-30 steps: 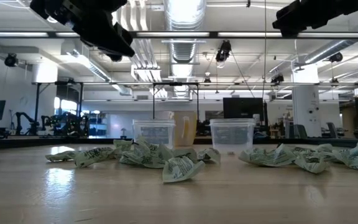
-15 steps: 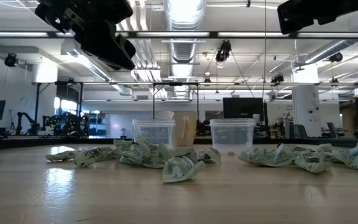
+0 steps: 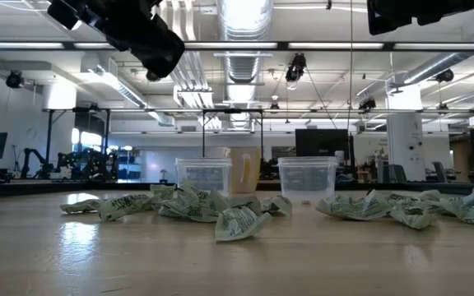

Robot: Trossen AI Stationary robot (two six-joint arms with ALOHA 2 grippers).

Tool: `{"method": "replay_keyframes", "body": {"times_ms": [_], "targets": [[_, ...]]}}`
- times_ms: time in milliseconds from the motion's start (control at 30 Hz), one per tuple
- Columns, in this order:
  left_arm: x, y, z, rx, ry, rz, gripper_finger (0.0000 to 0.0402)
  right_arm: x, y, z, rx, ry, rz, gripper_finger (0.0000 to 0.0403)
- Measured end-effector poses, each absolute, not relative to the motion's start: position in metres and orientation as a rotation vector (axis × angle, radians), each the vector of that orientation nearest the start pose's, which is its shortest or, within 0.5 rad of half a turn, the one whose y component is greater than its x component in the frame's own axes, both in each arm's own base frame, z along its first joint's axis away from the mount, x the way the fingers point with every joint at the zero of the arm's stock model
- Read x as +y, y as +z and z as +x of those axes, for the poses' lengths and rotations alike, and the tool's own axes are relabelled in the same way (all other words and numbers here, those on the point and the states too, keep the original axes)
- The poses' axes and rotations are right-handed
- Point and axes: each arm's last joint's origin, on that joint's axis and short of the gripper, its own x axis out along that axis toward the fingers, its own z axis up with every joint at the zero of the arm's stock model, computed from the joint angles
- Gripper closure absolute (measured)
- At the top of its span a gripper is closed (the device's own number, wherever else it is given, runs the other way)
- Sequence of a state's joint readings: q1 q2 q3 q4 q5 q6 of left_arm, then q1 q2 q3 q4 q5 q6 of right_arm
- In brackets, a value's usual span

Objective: Pick and place Stevia / Truvia into bins
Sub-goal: Put the green stevia packet into the left transparent container

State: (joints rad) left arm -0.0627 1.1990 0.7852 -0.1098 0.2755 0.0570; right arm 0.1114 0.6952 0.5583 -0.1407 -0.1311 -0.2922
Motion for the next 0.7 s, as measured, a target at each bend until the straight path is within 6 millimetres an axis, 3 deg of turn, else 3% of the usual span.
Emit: {"method": "replay_keyframes", "body": {"times_ms": [267, 700], "targets": [[-0.0261, 0.2559, 0.2547, 0.528, -0.429, -0.052, 0.0402, 0.0216, 0.2721, 0.1595, 0.239, 0.282, -0.303, 0.0380], [-0.0253, 0.2595, 0.2570, 0.477, -0.408, -0.009, 0.0402, 0.0216, 0.2722, 0.1595, 0.238, 0.283, -0.311, 0.0380]]}}
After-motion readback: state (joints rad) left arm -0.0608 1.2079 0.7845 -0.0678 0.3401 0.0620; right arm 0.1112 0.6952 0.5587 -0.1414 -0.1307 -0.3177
